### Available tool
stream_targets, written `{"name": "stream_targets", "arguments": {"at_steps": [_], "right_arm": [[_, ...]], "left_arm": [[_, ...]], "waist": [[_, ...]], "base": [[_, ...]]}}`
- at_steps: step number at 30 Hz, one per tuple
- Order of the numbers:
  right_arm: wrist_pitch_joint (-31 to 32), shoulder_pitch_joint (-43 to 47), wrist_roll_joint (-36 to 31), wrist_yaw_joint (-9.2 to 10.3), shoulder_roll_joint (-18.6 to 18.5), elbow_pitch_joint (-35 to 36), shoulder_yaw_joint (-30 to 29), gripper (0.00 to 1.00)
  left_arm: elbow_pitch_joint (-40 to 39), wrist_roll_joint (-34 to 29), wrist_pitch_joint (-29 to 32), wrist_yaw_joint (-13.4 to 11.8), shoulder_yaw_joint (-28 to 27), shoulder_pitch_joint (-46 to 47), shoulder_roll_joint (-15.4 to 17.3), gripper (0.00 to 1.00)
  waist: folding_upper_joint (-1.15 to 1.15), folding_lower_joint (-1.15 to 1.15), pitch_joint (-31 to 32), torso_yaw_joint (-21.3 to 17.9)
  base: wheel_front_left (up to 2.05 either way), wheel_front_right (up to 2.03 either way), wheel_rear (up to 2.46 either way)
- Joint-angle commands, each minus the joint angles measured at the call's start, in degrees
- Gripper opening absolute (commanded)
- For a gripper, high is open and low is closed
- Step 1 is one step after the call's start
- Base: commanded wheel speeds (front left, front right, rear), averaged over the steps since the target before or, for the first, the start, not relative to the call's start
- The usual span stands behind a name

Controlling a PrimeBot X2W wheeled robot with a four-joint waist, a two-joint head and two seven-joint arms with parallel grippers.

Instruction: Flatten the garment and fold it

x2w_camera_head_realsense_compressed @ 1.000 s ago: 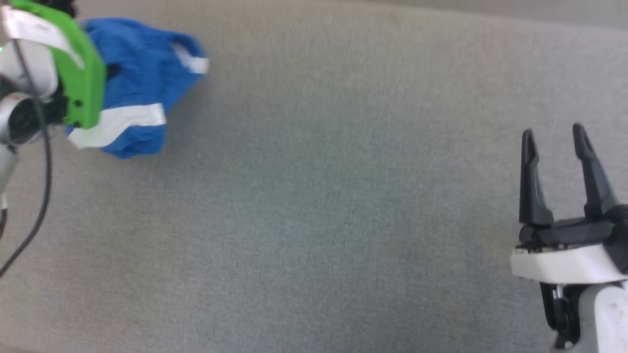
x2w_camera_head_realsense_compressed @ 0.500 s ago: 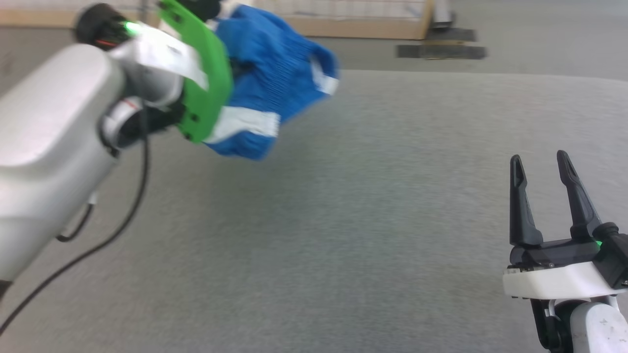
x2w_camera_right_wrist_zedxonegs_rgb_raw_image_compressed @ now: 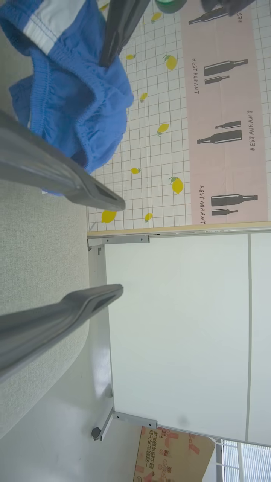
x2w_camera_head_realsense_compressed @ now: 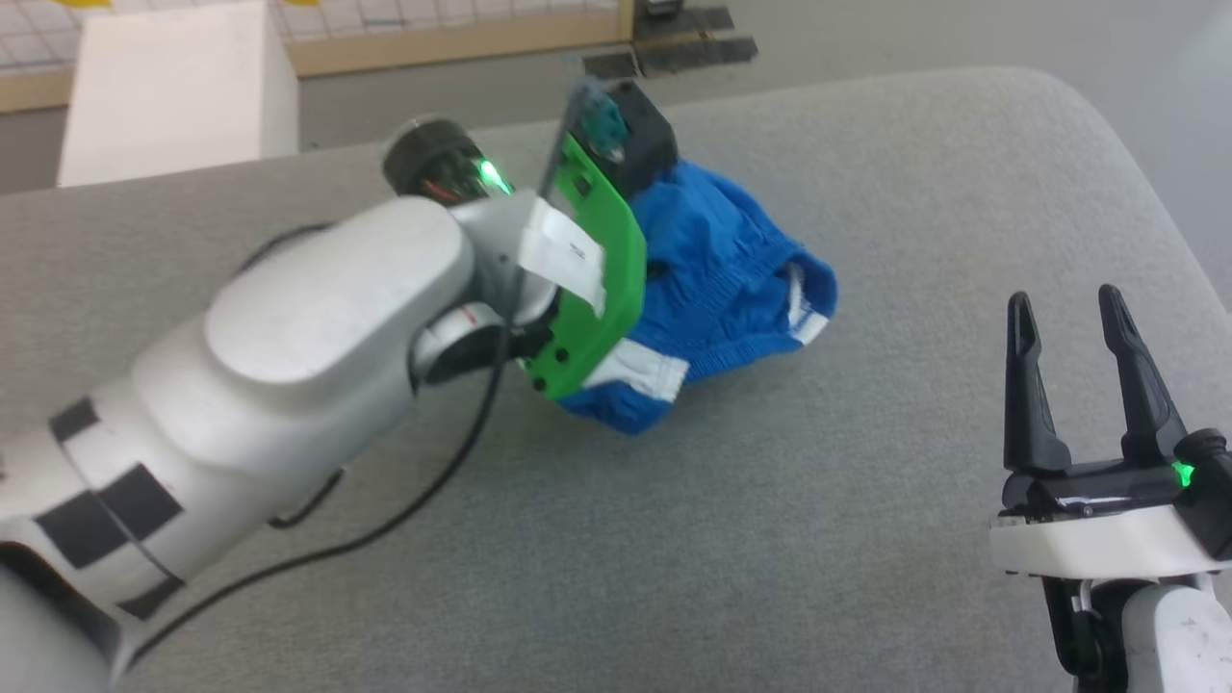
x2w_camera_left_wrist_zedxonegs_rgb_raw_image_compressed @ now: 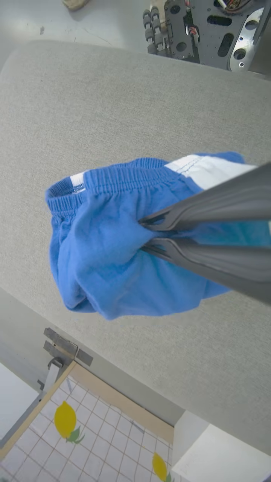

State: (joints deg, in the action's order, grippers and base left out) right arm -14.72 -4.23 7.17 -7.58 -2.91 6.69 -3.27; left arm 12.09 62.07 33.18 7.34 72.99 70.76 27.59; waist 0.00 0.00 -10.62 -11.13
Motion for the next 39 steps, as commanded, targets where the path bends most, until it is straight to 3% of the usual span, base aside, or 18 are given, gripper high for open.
{"name": "stream_targets", "arguments": {"at_steps": [1, 6, 11, 15, 16, 17, 23, 26, 32, 39], "right_arm": [[-0.3, -1.4, 0.4, 0.09, 0.0, 0.3, 0.2, 1.00], [-0.3, -2.4, 0.9, 0.09, 0.0, 0.2, 0.2, 1.00], [-0.3, -2.8, 0.7, 0.09, 0.0, 0.2, -0.2, 1.00], [-0.3, -2.5, -0.1, 0.09, 0.0, 0.3, -0.6, 1.00], [-0.3, -2.4, -0.3, 0.09, 0.0, 0.2, -0.6, 1.00], [-0.3, -2.2, -0.5, 0.09, 0.0, 0.2, -0.6, 1.00], [-0.3, -0.1, -1.2, 0.09, 0.0, -0.4, -0.7, 1.00], [-0.3, 1.2, -1.5, 0.09, 0.0, -0.6, -1.0, 1.00], [-0.3, 2.9, -2.0, 0.09, 0.0, -0.9, -1.7, 1.00], [-0.3, 4.1, -2.3, 0.09, 0.0, -0.9, -2.4, 1.00]], "left_arm": [[0.6, -0.4, -0.4, 0.1, 0.2, -2.5, -0.9, 0.00], [1.4, -4.9, 3.2, 0.1, 0.3, -11.7, -5.7, 0.00], [1.8, -9.4, 7.3, 0.1, 0.4, -18.6, -6.6, 0.00], [2.5, -11.4, 5.2, 0.1, 0.4, -20.3, -6.7, 0.00], [2.9, -12.2, 3.4, 0.1, 0.4, -20.0, -6.8, 0.91], [3.1, -13.4, 1.6, 0.1, 0.4, -19.5, -6.9, 1.00], [6.2, -18.7, -18.2, 0.1, -0.9, -17.1, -6.8, 1.00], [8.0, -19.9, -28.0, -1.6, -4.3, -17.8, -6.8, 1.00], [9.0, -22.1, -43.6, -11.2, -11.2, -21.3, -4.9, 1.00], [4.9, -26.5, -48.1, -23.5, -21.8, -29.8, -2.7, 1.00]], "waist": [[0.00, 0.00, -4.2, -3.4], [0.00, 0.00, -6.6, -4.1], [0.00, 0.00, -6.6, -3.7], [0.00, 0.00, -5.6, -2.2], [0.00, 0.00, -5.2, -1.6], [0.00, 0.00, -4.7, -1.2], [0.00, 0.00, -0.3, 1.7], [0.00, 0.00, 1.8, 3.6], [0.00, 0.00, 4.6, 6.7], [0.00, 0.00, 6.1, 9.5]], "base": [[0.00, 0.00, 0.00], [0.00, 0.00, 0.00], [0.00, 0.00, 0.00], [0.00, 0.00, 0.00], [0.00, 0.00, 0.00], [0.00, 0.00, 0.00], [0.00, 0.00, 0.00], [0.00, 0.00, 0.00], [0.00, 0.00, 0.00], [0.00, 0.00, 0.00]]}}
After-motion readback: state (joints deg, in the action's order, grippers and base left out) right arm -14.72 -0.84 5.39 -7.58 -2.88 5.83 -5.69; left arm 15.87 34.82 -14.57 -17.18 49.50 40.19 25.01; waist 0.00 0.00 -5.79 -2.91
